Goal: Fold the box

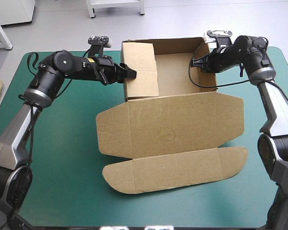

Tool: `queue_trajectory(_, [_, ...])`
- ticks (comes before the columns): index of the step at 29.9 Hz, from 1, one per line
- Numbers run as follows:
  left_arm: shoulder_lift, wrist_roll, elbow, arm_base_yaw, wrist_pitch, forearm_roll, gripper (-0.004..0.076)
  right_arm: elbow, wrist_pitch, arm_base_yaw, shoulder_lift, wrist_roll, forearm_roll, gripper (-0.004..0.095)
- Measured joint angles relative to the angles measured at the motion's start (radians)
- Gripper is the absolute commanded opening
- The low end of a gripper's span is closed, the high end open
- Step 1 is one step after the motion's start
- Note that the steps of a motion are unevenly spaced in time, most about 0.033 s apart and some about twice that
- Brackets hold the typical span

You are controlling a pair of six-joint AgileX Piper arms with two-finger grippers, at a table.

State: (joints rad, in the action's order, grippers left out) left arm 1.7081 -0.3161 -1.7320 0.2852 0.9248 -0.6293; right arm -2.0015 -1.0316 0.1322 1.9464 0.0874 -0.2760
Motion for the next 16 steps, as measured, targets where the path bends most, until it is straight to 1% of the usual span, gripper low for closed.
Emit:
queue_trajectory(4, [0.017, 0.124, -0.054, 0.026, 0.022, 0.17, 0.0403, 0.0, 0.01, 0.039, 0.0, -0.045, 0.042, -0.0011])
queue_trajectory(7, [0.053, 0.173, -0.103, 0.028, 0.064, 0.23, 0.0396, 0.0, 0.014, 0.059, 0.001, -0.072, 0.064, -0.0011])
queue_trajectory(12, [0.127, 0.246, -0.183, 0.031, 0.14, 0.315, 0.0317, 0.0, 0.014, 0.074, 0.003, -0.096, 0.084, -0.0011])
queue_trajectory(16, [0.192, 0.307, -0.258, 0.044, 0.204, 0.414, 0.0294, 0.001, 0.01, 0.093, 0.003, -0.12, 0.117, -0.0009])
